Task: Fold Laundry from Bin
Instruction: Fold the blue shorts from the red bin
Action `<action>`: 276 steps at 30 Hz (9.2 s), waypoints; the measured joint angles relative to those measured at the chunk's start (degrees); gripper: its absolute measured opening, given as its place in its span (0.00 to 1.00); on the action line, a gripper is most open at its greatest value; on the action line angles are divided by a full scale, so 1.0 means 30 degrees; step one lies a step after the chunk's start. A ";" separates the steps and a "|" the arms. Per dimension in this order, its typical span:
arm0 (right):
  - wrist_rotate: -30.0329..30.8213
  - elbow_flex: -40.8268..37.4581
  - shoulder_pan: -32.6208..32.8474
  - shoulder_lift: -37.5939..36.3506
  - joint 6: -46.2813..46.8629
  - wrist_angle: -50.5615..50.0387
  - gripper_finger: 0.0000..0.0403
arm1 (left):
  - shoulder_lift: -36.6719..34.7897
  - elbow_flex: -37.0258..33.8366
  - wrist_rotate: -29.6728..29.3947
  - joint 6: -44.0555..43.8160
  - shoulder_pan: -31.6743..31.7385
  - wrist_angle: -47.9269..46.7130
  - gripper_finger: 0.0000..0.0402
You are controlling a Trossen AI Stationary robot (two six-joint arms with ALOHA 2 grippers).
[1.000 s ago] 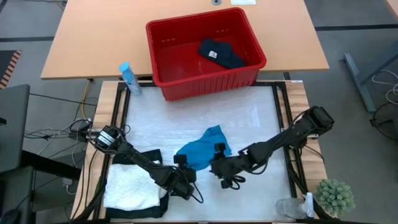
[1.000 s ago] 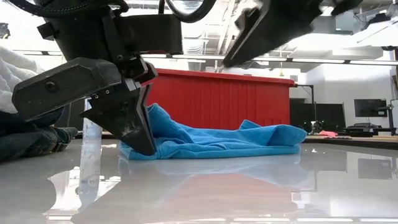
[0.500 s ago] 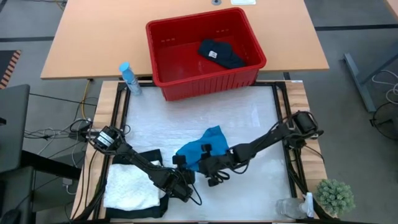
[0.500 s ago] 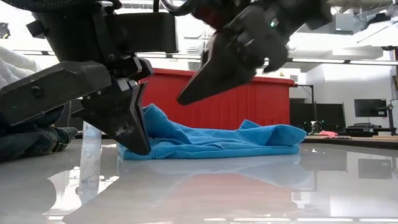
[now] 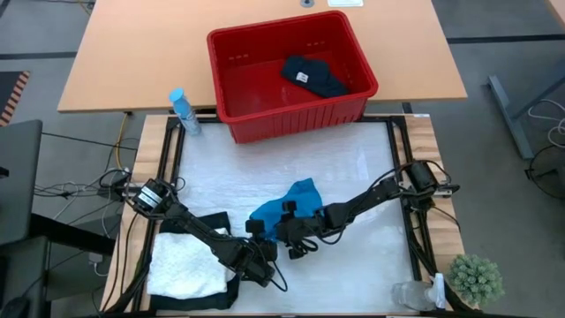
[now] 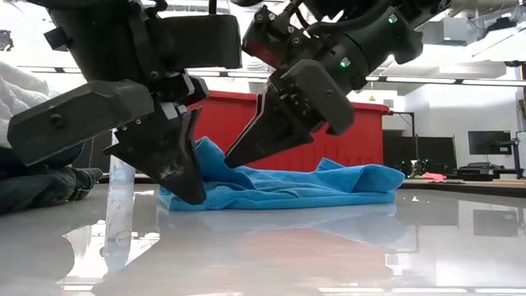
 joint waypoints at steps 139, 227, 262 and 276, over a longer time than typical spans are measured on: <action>-0.1792 0.2070 0.1002 0.0896 0.0511 -0.4390 0.04 | -0.2570 0.3603 0.9891 0.5125 0.0066 -0.2541 0.00; -0.5377 0.5052 0.0573 -0.0726 -0.1016 -1.3803 0.46 | -0.3048 -0.3701 0.2504 -0.1336 -0.0965 0.7438 0.00; -0.5501 0.4681 -0.4815 -0.1588 -0.2280 -1.4903 0.41 | -0.2404 -0.4000 0.1779 -0.1766 -0.1268 0.6283 0.00; -0.5499 0.2558 -0.5073 -0.1566 -0.2197 -1.2529 0.41 | -0.2404 -0.4000 0.1497 -0.1599 -0.1268 0.6218 0.00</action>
